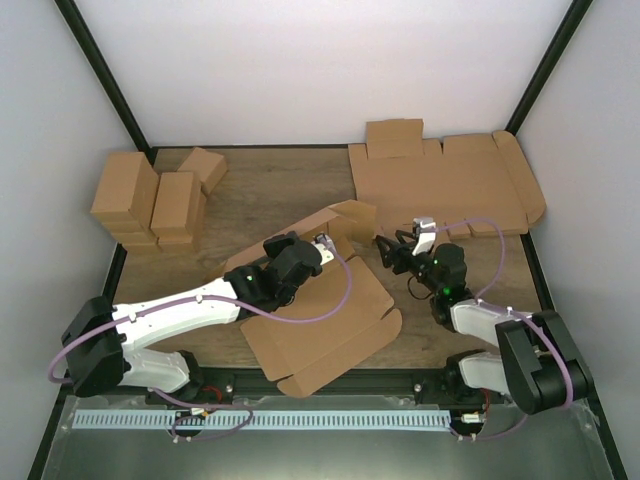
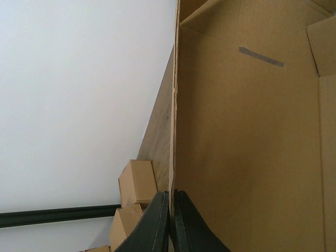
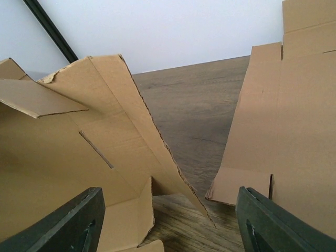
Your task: Fold the paper box
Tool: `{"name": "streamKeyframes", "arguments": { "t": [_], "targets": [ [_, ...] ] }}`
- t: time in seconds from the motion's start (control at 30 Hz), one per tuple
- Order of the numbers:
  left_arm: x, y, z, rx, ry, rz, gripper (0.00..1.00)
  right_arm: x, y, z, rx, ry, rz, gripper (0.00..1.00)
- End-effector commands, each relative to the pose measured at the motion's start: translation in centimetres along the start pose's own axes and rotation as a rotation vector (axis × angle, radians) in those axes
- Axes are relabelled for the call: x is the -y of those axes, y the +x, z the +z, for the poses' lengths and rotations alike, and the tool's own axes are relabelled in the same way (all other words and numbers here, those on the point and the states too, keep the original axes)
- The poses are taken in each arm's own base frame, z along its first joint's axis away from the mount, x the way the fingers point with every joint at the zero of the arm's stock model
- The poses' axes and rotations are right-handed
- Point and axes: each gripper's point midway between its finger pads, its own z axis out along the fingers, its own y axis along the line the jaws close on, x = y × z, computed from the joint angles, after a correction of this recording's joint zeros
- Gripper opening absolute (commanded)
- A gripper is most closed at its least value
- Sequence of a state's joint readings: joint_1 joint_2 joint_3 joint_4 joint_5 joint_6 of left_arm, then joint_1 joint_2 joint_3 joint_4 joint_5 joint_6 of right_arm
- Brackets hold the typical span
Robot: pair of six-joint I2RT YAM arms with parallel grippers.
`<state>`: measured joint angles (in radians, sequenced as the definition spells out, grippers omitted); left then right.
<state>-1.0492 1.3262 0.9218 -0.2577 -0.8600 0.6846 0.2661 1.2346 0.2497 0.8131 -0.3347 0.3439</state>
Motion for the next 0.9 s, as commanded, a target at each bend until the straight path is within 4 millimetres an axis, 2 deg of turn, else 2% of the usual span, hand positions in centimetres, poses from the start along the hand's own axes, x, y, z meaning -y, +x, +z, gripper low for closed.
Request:
{"name": "streamKeyframes", "arguments": {
  "t": [0.0, 0.3, 0.47, 0.67, 0.87],
  "targets": [
    [-0.9, -0.7, -0.4, 0.012, -0.02, -0.028, 0.04, -0.8, -2.9, 0.8, 0.09, -0.012, -0.078, 0.7],
    [-0.5, -0.9, -0.3, 0.011, -0.011, -0.019, 0.04, -0.7, -2.3, 2.2, 0.077, -0.008, -0.117, 0.64],
    [-0.3, -0.8, -0.1, 0.006, -0.01, -0.011, 0.04, -0.4, -1.9, 3.1, 0.05, 0.011, -0.12, 0.53],
    [0.0, -0.8, 0.0, -0.001, -0.009, 0.002, 0.04, -1.9, -1.4, 3.9, 0.034, -0.008, -0.182, 0.41],
    [0.0, -1.0, -0.2, 0.006, -0.007, 0.0, 0.04, -2.1, -0.9, 4.5, 0.017, -0.01, -0.195, 0.4]
  ]
}}
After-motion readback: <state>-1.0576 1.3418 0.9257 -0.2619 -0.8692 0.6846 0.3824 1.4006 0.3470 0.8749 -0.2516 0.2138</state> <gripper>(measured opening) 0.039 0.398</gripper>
